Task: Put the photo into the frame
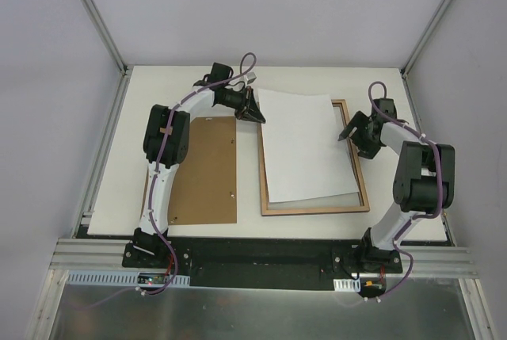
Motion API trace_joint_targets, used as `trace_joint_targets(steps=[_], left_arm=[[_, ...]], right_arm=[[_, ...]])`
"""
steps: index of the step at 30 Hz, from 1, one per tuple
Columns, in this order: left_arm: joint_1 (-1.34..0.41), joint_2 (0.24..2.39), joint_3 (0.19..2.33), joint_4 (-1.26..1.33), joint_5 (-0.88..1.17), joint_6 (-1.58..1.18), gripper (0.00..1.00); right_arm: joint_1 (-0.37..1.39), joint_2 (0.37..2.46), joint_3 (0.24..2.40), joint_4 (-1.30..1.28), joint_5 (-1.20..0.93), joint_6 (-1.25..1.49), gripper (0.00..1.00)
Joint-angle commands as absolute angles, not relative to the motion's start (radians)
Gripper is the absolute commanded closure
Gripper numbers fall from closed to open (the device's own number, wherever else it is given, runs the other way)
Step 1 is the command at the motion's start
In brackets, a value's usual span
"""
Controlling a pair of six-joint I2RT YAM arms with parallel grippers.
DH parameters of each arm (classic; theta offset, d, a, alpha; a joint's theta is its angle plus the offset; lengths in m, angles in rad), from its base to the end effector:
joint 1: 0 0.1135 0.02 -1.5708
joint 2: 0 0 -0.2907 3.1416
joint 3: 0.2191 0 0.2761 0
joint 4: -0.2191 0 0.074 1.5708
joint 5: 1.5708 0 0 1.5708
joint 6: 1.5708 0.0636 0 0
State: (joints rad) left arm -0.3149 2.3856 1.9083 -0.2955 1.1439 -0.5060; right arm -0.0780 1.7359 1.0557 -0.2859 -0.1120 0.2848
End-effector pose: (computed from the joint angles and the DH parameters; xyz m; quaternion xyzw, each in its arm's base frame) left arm 0.5243 -0.2317 0.1724 0.1354 0.7913 -0.5877 0.1005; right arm 0.3924 -0.0235 0.1645 0.1556 0.9405 0.0838 0.2902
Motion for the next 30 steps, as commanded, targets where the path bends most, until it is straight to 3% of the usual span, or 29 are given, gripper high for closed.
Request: trace_joint_targets(steps=[1,22,29,30], left_arm=[[-0.327,2.345,1.890,-0.322,1.155,-0.457,1.00],[-0.284,2.390,1.960,-0.466,1.161,-0.341,1.00],[-0.308,2.391,1.947,-0.485,1.053,-0.354,1.00],[-0.314,2.387,1.934,-0.480,1.014,-0.363,0.90]], right_arm=[[-0.061,1.718,1.032,-0.245,-0.158,0.324,0.14],[-0.051,1.750,1.077,-0.262,-0.193,0.244,0.14],[-0.044,1.759,1.083,-0.248,-0.204,0.238,0.14],[-0.044,1.763,1.081,-0.249,-0.204,0.236,0.14]])
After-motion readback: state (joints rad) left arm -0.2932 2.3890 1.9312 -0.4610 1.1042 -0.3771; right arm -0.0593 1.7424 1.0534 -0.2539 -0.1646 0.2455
